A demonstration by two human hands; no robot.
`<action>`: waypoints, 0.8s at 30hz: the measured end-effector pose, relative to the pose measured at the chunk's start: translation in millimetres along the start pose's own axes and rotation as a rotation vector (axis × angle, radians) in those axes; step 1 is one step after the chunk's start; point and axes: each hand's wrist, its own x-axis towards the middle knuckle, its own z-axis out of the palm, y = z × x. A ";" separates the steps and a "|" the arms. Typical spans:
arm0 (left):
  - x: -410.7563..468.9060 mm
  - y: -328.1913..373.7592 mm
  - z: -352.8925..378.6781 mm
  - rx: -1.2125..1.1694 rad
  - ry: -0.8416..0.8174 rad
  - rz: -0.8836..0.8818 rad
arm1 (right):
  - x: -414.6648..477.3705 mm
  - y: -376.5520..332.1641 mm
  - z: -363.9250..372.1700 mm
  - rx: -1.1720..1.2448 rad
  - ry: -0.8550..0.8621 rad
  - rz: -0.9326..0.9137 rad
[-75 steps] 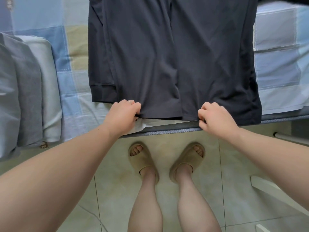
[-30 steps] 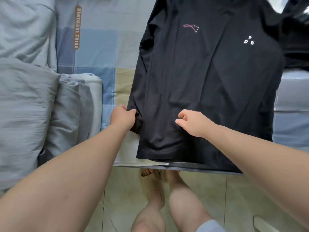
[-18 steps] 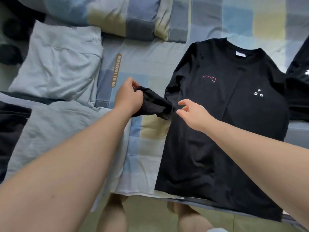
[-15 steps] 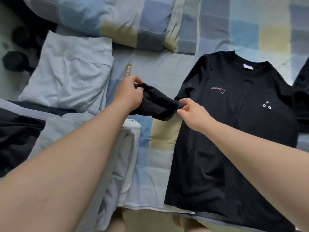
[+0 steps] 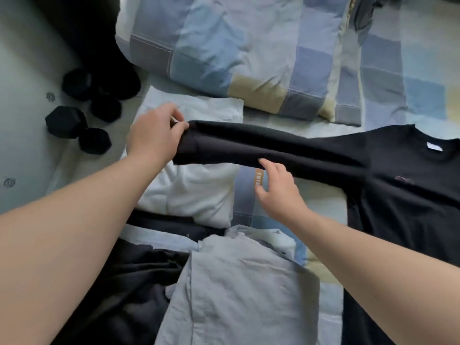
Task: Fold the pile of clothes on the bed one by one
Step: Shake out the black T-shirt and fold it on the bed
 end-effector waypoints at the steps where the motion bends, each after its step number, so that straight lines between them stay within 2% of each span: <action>1: 4.4 -12.5 6.5 -0.021 -0.039 -0.073 | 4.0 -8.2 6.3 -0.007 -0.006 -0.006; 3: 6.1 -31.5 20.4 -0.086 -0.196 -0.220 | 11.4 -18.9 17.9 -0.033 -0.032 -0.008; 6: -0.4 -37.7 37.1 -0.252 -0.375 -0.330 | 22.3 -26.6 29.8 -0.089 -0.068 0.014; 9: 0.6 -35.4 54.3 -0.388 -0.345 -0.462 | 35.0 -31.6 36.4 -0.125 -0.085 0.029; 13: 10.7 -36.5 72.3 -0.361 -0.327 -0.609 | 53.4 -44.1 40.8 -0.096 -0.102 0.154; 16: 8.5 -37.5 72.5 -0.366 -0.227 -0.595 | 64.8 -63.4 48.7 0.014 -0.110 0.261; 19: 0.9 -51.1 65.9 -0.384 -0.092 -0.559 | 62.7 -86.6 57.5 0.099 -0.183 0.114; 22: -6.4 -58.6 60.9 -0.341 -0.141 -0.430 | 55.0 -91.9 56.9 0.125 -0.176 -0.082; 24: -12.8 -55.2 60.2 -0.331 -0.162 -0.363 | 52.8 -86.3 57.9 0.119 -0.076 -0.039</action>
